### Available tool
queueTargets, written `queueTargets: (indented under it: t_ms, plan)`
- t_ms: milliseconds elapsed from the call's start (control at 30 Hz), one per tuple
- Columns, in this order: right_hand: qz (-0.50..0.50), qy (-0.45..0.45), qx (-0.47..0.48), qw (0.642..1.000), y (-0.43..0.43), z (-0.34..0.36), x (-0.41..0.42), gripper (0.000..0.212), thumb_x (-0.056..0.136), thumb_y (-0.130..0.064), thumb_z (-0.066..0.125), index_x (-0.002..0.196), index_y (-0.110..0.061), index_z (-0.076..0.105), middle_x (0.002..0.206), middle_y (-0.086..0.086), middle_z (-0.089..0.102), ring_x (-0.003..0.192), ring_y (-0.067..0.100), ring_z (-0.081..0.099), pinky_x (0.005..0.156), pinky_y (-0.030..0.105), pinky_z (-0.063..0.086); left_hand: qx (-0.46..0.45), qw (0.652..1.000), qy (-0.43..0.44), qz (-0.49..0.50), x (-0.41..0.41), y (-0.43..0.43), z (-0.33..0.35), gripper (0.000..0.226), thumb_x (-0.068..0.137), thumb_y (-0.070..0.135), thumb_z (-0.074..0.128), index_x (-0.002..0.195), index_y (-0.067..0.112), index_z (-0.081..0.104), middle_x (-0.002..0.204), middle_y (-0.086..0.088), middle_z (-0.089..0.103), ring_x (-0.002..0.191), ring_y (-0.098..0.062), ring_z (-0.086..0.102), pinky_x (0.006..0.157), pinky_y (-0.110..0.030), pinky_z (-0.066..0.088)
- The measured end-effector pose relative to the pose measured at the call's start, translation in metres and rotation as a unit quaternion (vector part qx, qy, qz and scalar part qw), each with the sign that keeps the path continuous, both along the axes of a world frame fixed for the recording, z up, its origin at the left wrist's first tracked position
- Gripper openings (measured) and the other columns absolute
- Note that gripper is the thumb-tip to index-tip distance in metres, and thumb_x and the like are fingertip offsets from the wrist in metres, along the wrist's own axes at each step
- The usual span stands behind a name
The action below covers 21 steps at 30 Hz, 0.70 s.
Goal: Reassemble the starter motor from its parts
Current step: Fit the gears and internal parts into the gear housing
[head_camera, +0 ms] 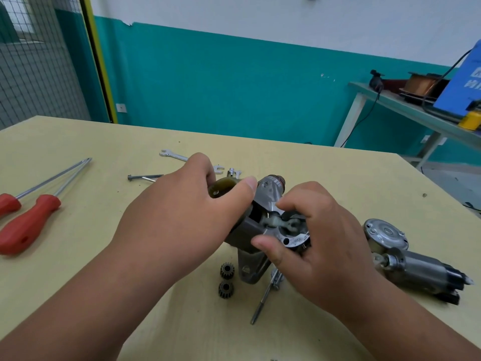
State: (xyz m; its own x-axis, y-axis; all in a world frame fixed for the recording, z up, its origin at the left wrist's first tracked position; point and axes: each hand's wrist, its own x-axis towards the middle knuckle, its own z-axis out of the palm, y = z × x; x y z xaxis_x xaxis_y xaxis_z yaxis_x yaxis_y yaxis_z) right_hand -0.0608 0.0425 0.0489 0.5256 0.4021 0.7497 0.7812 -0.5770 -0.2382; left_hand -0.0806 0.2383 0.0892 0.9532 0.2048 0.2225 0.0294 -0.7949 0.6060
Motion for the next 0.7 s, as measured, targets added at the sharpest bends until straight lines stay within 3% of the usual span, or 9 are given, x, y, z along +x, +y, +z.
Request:
queueTargets:
  t_ms: [133, 267, 333, 433, 500, 567, 633, 700]
  plan:
    - [-0.009, -0.011, -0.029, 0.999, 0.0, 0.0, 0.0, 0.04, 0.093, -0.053, 0.062, 0.116, -0.023, 0.049, 0.101, -0.012, 0.044, 0.077, 0.009, 0.045, 0.064, 0.021, 0.038, 0.002, 0.999, 0.048, 0.002, 0.001, 0.0, -0.002, 0.065, 0.071, 0.093, 0.018, 0.092, 0.037, 0.045, 0.076, 0.008, 0.064, 0.072, -0.01, 0.06, 0.056, -0.032, 0.038]
    - [-0.018, 0.006, -0.044, 0.999, 0.0, -0.003, 0.001, 0.04, 0.093, -0.055, 0.062, 0.116, -0.025, 0.049, 0.099, -0.019, 0.04, 0.077, 0.004, 0.046, 0.066, 0.011, 0.037, -0.002, 0.995, 0.085, -0.049, 0.007, 0.007, -0.006, 0.073, 0.075, 0.097, 0.021, 0.112, 0.04, 0.047, 0.093, 0.013, 0.064, 0.086, -0.005, 0.059, 0.067, -0.035, 0.045]
    - [-0.024, 0.027, 0.008, 0.999, -0.003, -0.002, 0.003, 0.038, 0.089, -0.054, 0.062, 0.115, -0.032, 0.045, 0.097, -0.026, 0.039, 0.081, -0.004, 0.051, 0.065, 0.006, 0.04, -0.053, 0.991, 0.057, -0.105, 0.008, 0.013, -0.006, 0.077, 0.071, 0.103, 0.02, 0.12, 0.05, 0.047, 0.092, 0.011, 0.071, 0.086, -0.006, 0.064, 0.074, -0.039, 0.051]
    - [-0.003, 0.03, 0.133, 0.991, -0.01, 0.001, 0.007, 0.039, 0.086, -0.042, 0.066, 0.116, -0.04, 0.04, 0.11, -0.034, 0.049, 0.088, -0.002, 0.056, 0.069, 0.011, 0.044, -0.148, 0.972, 0.0, -0.182, 0.011, 0.021, -0.006, 0.074, 0.067, 0.098, 0.041, 0.131, 0.062, 0.042, 0.101, 0.019, 0.069, 0.091, 0.001, 0.065, 0.075, -0.036, 0.054]
    - [0.021, 0.021, 0.208, 0.978, -0.014, 0.005, 0.007, 0.036, 0.087, -0.035, 0.067, 0.113, -0.036, 0.042, 0.111, -0.021, 0.053, 0.088, 0.001, 0.058, 0.074, 0.013, 0.047, -0.152, 0.962, -0.006, -0.227, 0.014, 0.019, -0.012, 0.086, 0.06, 0.099, 0.056, 0.138, 0.07, 0.033, 0.121, 0.03, 0.06, 0.109, 0.008, 0.059, 0.084, -0.028, 0.053]
    - [0.052, 0.023, 0.256, 0.965, -0.014, 0.007, 0.005, 0.035, 0.091, -0.035, 0.068, 0.116, -0.032, 0.044, 0.11, -0.012, 0.054, 0.091, -0.001, 0.06, 0.08, 0.012, 0.048, -0.199, 0.94, -0.004, -0.278, 0.013, 0.008, -0.02, 0.089, 0.056, 0.094, 0.071, 0.136, 0.073, 0.037, 0.138, 0.034, 0.059, 0.122, 0.013, 0.057, 0.092, -0.022, 0.052]
    - [0.087, 0.035, 0.272, 0.958, -0.011, 0.008, 0.002, 0.034, 0.096, -0.042, 0.067, 0.121, -0.034, 0.045, 0.109, -0.01, 0.056, 0.094, 0.002, 0.063, 0.08, 0.016, 0.051, -0.277, 0.909, -0.013, -0.311, 0.01, -0.003, -0.031, 0.081, 0.059, 0.071, 0.086, 0.133, 0.064, 0.052, 0.132, 0.028, 0.069, 0.12, 0.008, 0.065, 0.091, -0.018, 0.056]
    - [0.11, 0.061, 0.268, 0.955, -0.01, 0.009, -0.001, 0.035, 0.096, -0.052, 0.067, 0.123, -0.043, 0.047, 0.11, -0.011, 0.059, 0.092, 0.012, 0.066, 0.075, 0.028, 0.056, -0.315, 0.898, -0.038, -0.304, 0.011, -0.007, -0.043, 0.079, 0.061, 0.053, 0.092, 0.133, 0.04, 0.064, 0.124, 0.016, 0.077, 0.116, -0.003, 0.072, 0.093, -0.023, 0.056]
